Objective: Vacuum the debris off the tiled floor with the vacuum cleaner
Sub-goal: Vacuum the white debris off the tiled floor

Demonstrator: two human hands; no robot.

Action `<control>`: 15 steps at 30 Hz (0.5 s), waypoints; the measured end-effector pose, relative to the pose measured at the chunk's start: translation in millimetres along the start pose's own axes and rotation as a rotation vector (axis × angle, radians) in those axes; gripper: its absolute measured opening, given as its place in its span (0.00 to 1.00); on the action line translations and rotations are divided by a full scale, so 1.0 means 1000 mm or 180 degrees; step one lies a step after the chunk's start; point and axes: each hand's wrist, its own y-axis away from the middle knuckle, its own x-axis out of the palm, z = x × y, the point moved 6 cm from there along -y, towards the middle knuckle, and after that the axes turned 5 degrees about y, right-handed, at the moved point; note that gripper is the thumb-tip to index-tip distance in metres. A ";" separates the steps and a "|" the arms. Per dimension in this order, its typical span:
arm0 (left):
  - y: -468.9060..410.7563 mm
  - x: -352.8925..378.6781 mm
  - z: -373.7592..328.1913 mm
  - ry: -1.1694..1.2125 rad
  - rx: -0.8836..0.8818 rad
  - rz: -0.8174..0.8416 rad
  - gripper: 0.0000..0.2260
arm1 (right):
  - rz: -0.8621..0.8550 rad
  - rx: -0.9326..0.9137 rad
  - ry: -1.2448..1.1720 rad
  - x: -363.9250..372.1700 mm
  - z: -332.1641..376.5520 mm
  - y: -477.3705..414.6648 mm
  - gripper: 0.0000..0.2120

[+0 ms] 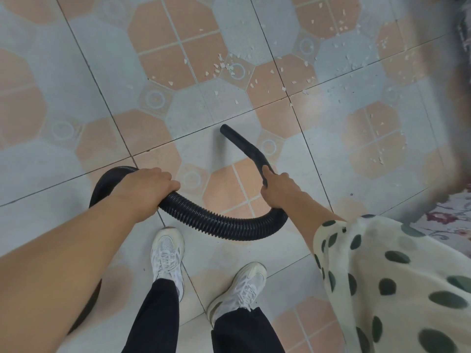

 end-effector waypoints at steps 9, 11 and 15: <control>0.006 0.003 0.007 0.0051 -0.0053 -0.0036 0.14 | -0.0027 0.0271 -0.0129 0.005 0.000 0.000 0.30; 0.004 -0.002 0.006 0.0006 -0.0070 -0.0081 0.14 | -0.0033 0.0470 -0.0207 0.006 -0.010 0.002 0.30; -0.007 -0.018 0.010 -0.0011 -0.0122 -0.0155 0.13 | -0.0087 0.0625 -0.0242 -0.008 -0.017 -0.005 0.29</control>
